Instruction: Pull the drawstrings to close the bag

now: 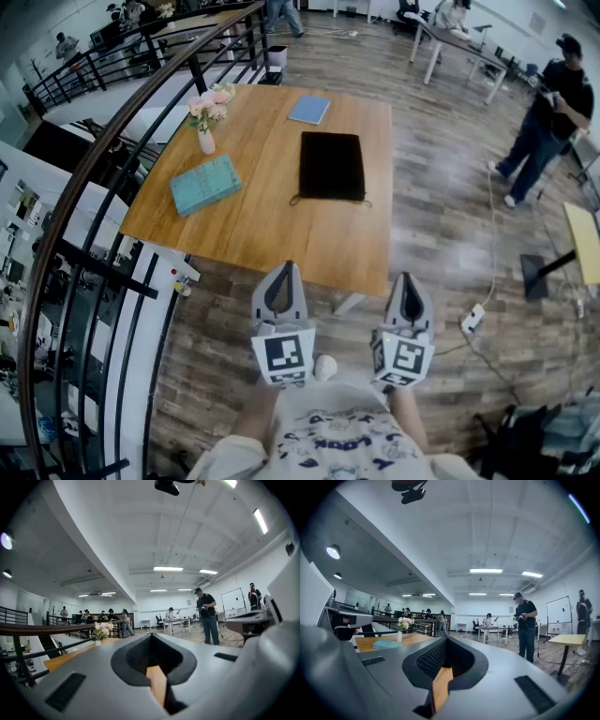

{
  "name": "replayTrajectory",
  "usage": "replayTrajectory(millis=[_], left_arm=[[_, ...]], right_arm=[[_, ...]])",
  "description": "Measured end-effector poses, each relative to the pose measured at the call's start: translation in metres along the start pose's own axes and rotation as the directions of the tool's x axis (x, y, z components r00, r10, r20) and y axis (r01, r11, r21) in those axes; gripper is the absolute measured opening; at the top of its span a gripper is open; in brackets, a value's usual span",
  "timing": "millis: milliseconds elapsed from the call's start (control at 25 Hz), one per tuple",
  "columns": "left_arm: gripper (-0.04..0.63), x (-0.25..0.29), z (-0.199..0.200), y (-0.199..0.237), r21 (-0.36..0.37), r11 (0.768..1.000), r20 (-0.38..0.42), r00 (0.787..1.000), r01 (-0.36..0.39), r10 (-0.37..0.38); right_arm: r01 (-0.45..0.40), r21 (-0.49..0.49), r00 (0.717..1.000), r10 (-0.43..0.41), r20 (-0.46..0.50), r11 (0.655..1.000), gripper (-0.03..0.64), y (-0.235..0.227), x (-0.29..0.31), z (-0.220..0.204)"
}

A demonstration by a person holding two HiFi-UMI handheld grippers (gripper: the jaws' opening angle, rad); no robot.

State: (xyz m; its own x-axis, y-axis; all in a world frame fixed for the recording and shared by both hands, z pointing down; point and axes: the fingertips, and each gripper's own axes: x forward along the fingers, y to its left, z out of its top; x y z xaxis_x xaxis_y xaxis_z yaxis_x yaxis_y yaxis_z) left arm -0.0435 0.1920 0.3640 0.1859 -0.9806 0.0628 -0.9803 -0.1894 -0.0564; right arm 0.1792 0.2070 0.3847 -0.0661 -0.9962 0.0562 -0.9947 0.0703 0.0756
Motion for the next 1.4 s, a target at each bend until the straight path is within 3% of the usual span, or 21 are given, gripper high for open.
replayTrajectory(millis=[600, 800, 960, 1400], left_arm=[[0.000, 0.017, -0.007, -0.001, -0.004, 1.000, -0.026, 0.999, -0.026, 0.026], [0.000, 0.028, -0.017, -0.003, 0.051, 0.998, -0.028, 0.999, -0.043, 0.044], [0.000, 0.034, -0.022, -0.002, 0.050, 0.997, -0.038, 0.997, -0.067, 0.069], [0.000, 0.091, -0.049, 0.016, 0.022, 0.998, -0.126, 0.990, -0.063, 0.065]], right_arm=[[-0.011, -0.002, 1.000, 0.011, -0.019, 1.000, 0.002, -0.006, 0.021, -0.008], [-0.024, -0.034, 0.999, 0.023, -0.029, 0.999, 0.002, -0.010, 0.035, -0.009], [-0.070, -0.023, 0.997, 0.070, -0.028, 0.997, 0.002, -0.006, 0.044, -0.019], [-0.076, -0.030, 0.992, 0.073, -0.101, 0.997, 0.002, 0.004, 0.107, -0.037]])
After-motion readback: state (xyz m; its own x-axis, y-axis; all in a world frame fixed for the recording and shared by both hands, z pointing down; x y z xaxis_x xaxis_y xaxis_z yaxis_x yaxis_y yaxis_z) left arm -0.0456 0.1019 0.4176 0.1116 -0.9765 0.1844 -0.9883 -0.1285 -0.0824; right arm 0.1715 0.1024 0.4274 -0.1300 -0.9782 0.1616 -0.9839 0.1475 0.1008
